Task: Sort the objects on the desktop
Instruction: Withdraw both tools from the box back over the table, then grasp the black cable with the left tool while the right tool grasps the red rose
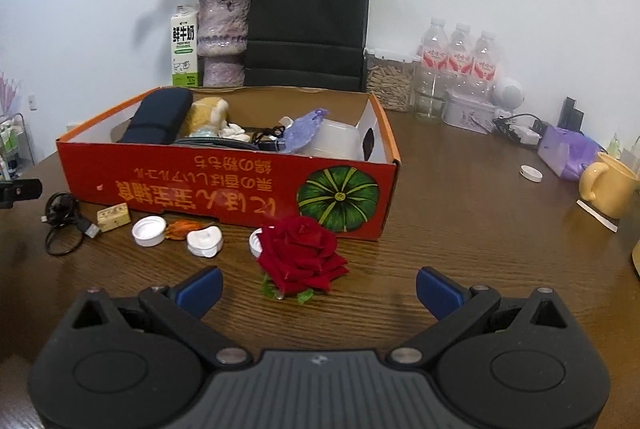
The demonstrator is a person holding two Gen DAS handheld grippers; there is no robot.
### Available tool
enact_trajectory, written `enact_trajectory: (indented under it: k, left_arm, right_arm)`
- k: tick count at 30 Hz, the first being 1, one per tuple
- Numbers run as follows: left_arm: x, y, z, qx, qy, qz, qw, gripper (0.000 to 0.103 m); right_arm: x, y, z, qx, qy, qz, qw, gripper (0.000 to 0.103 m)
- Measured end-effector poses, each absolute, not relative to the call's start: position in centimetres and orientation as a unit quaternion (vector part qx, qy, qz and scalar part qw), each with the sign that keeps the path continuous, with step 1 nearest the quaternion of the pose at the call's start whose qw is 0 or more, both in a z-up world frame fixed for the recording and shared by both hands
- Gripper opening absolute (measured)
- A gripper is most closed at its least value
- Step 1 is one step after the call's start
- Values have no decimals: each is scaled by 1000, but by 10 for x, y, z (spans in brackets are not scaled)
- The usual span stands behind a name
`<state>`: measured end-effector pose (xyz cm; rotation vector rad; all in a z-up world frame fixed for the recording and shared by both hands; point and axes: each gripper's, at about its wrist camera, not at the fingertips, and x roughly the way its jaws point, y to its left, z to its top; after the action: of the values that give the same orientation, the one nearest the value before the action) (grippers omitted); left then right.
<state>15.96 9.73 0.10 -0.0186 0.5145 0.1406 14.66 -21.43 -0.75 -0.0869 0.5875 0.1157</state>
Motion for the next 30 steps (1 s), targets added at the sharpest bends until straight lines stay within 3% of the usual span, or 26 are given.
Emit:
enact_trajectory:
  k: [10, 12, 14, 19, 21, 24, 28, 30]
  left_arm:
    - [174, 101, -7, -17, 269, 63, 961, 102]
    - [178, 101, -8, -13, 273, 60, 960, 96]
    - [183, 101, -9, -15, 284, 53, 957, 84]
    - [192, 103, -13, -31, 298, 31, 953, 73]
    - [191, 103, -13, -32, 298, 20, 954, 66]
    - [190, 100, -13, -40, 299, -3, 954, 43]
    - [188, 95, -13, -41, 301, -22, 953, 18]
    - [186, 94, -13, -42, 301, -20, 953, 14]
  right_arm:
    - [166, -217, -14, -30, 300, 61, 952, 103]
    - [171, -217, -13, -28, 301, 60, 952, 103]
    - [175, -216, -14, -27, 302, 59, 951, 103]
    - [186, -214, -14, -28, 305, 63, 950, 101]
    - [189, -212, -15, -29, 308, 66, 949, 97]
    - [192, -210, -19, -31, 317, 74, 945, 87]
    - [191, -210, -21, -24, 323, 88, 942, 62]
    - [189, -211, -22, -22, 324, 92, 941, 51]
